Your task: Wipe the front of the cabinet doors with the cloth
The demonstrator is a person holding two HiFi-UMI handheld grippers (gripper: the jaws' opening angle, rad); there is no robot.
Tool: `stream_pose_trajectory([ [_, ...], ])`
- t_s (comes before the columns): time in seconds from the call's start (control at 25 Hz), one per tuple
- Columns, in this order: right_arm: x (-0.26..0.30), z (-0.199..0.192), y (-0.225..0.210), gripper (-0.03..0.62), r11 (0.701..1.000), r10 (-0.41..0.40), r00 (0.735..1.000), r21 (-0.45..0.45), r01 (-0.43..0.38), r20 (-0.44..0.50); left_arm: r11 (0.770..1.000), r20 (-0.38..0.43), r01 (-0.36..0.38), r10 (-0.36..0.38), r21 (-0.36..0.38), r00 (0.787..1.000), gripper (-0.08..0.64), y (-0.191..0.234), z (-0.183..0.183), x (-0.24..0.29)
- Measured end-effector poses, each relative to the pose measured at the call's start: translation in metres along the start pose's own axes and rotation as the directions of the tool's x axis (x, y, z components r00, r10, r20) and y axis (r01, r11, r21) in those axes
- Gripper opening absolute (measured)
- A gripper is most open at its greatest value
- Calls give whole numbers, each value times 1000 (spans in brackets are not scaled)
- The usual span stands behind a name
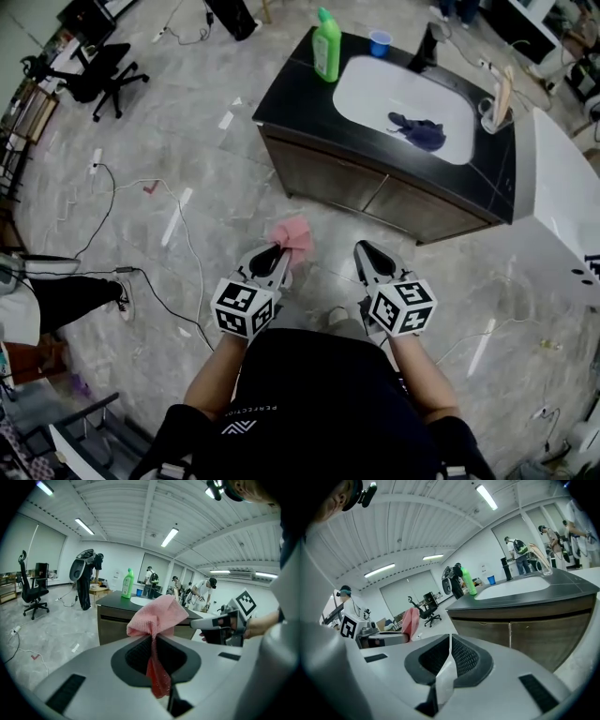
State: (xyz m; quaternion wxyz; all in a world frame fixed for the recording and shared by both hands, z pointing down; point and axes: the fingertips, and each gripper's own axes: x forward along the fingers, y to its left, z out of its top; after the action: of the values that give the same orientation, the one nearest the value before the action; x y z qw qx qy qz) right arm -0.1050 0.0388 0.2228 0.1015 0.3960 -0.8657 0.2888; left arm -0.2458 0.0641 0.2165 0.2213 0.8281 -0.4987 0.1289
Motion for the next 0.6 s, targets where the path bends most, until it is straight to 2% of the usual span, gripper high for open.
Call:
stream_pose_trajectory([
  [0.12, 25, 6, -2, 40, 998, -45, 999, 38, 45, 11, 998, -23, 53, -52, 21, 998, 32, 21, 9, 14],
  [0.32, 69, 12, 1, 40, 992, -103, 995, 72, 103, 6, 994, -36, 100, -98, 37, 994, 32, 67, 19, 29],
  [0.6, 112, 6, -4, 40, 980, -182, 983, 83, 182, -9, 991, -78, 133, -133, -5, 988, 32, 125, 10, 58],
])
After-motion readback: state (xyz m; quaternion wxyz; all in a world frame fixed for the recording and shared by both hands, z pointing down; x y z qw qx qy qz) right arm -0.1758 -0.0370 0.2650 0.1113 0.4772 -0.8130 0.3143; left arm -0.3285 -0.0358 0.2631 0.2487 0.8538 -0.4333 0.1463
